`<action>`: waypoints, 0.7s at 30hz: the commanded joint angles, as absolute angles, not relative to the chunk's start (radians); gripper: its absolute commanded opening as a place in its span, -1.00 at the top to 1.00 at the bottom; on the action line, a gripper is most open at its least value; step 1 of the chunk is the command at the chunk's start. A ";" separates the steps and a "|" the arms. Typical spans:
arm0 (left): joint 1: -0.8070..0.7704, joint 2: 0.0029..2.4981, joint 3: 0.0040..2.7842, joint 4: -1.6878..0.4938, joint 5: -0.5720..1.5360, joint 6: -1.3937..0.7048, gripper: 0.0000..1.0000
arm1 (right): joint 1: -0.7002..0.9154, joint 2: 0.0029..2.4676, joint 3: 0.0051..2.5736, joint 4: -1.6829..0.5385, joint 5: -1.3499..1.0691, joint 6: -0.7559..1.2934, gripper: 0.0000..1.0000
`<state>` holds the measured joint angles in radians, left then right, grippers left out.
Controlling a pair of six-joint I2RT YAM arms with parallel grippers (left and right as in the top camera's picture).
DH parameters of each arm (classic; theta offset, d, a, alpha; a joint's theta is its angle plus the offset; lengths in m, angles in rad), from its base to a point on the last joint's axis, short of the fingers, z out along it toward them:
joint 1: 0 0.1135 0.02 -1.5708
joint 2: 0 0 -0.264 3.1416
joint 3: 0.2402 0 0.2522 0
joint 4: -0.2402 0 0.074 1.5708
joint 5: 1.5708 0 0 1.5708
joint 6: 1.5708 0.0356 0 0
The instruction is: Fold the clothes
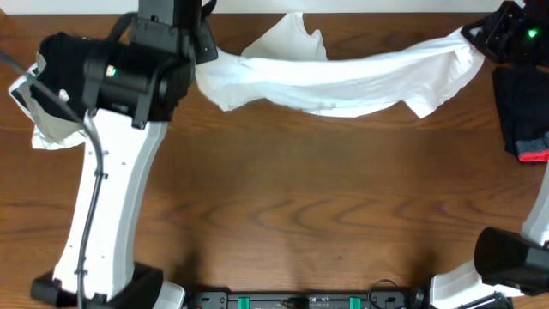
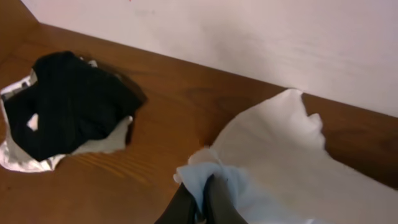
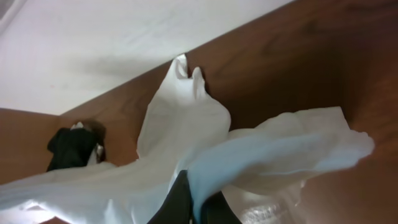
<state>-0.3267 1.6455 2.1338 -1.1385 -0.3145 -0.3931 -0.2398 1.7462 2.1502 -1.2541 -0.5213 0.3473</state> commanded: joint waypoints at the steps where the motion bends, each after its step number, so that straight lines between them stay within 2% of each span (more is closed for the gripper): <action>1: -0.359 1.532 2.156 -1.152 -0.272 -0.425 0.88 | -0.234 1.671 2.160 -1.269 -0.520 0.326 0.97; 6: -0.380 1.493 2.156 -1.130 -0.270 -0.432 0.88 | -0.234 1.654 2.160 -1.246 -0.493 0.360 0.97; 11: -0.361 1.562 2.156 -1.018 -0.274 -0.404 0.88 | -0.222 1.710 2.160 -1.118 -0.467 0.388 0.97; 16: -0.318 1.715 2.156 -0.797 -0.274 -0.304 0.88 | -0.210 1.816 2.160 -0.958 -0.469 0.422 0.97; 21: -0.261 1.870 2.156 -0.423 -0.275 -0.175 0.88 | -0.207 1.908 2.160 -0.713 -0.496 0.426 0.97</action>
<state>-0.2970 1.8187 2.1506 -0.5430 -0.2653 -0.2840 -0.2173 1.8797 2.1506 -0.7799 -0.4793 0.4118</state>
